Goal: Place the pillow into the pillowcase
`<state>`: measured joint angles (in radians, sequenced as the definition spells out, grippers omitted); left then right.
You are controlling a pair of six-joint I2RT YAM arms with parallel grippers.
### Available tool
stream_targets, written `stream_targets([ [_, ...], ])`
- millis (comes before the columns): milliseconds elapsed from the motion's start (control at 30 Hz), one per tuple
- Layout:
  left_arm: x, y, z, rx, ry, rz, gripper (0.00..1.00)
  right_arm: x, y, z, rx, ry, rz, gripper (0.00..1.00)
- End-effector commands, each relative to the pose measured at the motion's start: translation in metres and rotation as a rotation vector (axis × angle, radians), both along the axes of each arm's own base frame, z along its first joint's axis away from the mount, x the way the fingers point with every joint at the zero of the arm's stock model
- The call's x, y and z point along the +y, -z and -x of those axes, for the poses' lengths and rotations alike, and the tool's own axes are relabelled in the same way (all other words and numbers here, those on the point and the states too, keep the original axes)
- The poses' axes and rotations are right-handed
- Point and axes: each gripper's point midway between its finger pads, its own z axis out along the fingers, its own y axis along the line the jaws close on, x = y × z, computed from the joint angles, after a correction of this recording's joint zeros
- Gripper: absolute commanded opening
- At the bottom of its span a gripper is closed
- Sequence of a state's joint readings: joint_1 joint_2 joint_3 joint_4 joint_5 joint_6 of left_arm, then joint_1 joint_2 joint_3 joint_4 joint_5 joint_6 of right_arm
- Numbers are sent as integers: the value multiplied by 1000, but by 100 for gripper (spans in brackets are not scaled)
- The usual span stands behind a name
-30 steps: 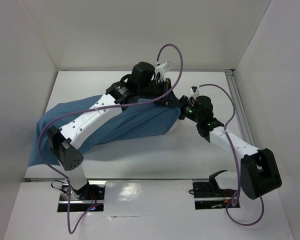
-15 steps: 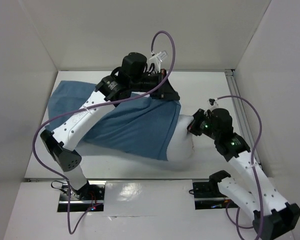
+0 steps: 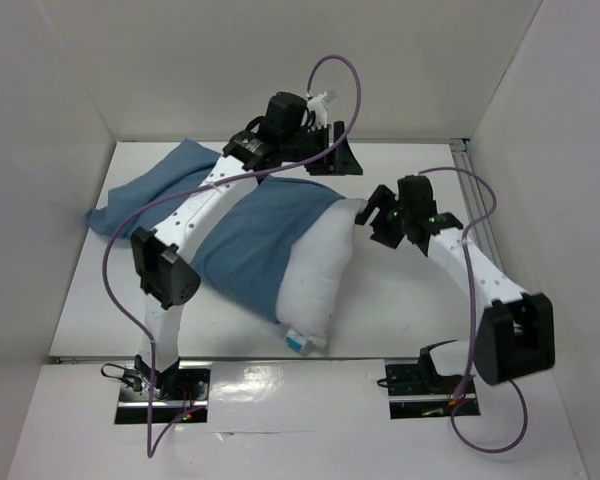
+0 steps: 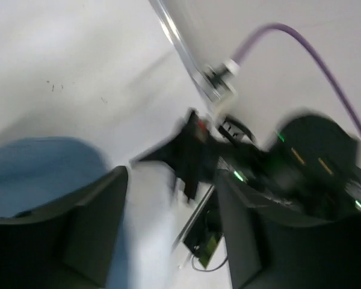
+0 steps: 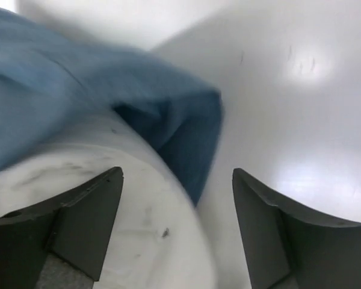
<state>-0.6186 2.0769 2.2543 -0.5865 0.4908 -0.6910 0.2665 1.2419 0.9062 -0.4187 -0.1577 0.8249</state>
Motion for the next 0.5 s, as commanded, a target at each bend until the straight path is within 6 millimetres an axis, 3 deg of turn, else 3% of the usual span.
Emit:
stream_targets([
  [0, 32, -111, 33, -335, -50, 84, 66, -28, -35, -68, -176, -14, 19, 81],
  [67, 51, -127, 47, -397, -102, 59, 53, -49, -25, -84, -119, 15, 40, 83],
  [100, 58, -115, 42, -420, -156, -15, 53, -70, -23, -89, -113, 44, 64, 83],
  [167, 66, -90, 52, -390, -174, -146, 54, -84, -25, -82, -119, 61, 66, 83],
  [233, 76, -56, 52, -356, -209, -283, 67, -99, -41, -71, -177, 79, 68, 84],
  [333, 90, -11, 68, -312, -227, -442, 85, -88, -40, -46, -192, 20, 17, 87],
  [467, 104, 38, 81, -300, -280, -630, 87, -60, -38, -3, -220, -78, -52, 88],
])
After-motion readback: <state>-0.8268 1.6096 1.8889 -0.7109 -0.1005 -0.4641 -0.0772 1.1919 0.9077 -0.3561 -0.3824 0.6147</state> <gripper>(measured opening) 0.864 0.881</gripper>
